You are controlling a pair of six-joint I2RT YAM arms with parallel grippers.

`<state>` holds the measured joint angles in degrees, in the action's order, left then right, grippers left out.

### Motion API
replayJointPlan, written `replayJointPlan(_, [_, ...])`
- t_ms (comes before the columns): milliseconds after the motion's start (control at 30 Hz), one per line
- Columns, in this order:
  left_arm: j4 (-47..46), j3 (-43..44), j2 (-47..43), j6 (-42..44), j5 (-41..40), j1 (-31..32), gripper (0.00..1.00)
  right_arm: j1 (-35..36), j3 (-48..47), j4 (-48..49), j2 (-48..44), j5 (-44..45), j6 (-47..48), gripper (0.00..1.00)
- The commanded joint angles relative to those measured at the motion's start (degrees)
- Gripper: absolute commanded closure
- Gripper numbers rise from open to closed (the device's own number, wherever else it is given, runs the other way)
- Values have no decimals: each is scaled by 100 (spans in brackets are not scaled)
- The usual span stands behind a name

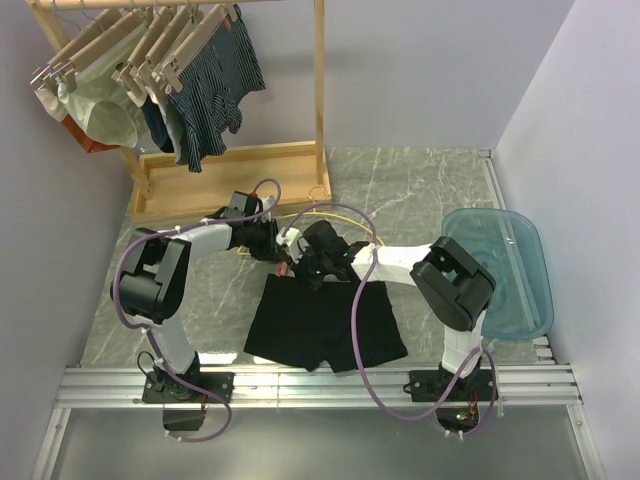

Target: Clip the underwear to the hanger

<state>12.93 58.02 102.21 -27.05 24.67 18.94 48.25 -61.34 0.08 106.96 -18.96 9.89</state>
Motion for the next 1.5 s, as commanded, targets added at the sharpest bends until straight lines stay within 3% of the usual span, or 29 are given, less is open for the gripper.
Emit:
replayJointPlan(0, [-265, -54, -290, 50, 188, -31, 100, -105, 43, 133, -246, -99, -110, 100])
replayJointPlan(900, [-335, -238, -439, 297, 197, -110, 100, -615, -141, -113, -52, -899, -593, 100])
replayJointPlan(1467, [-669, -563, -659, 569, 170, -110, 100, -1028, -606, -464, 369, -2199, -980, 100])
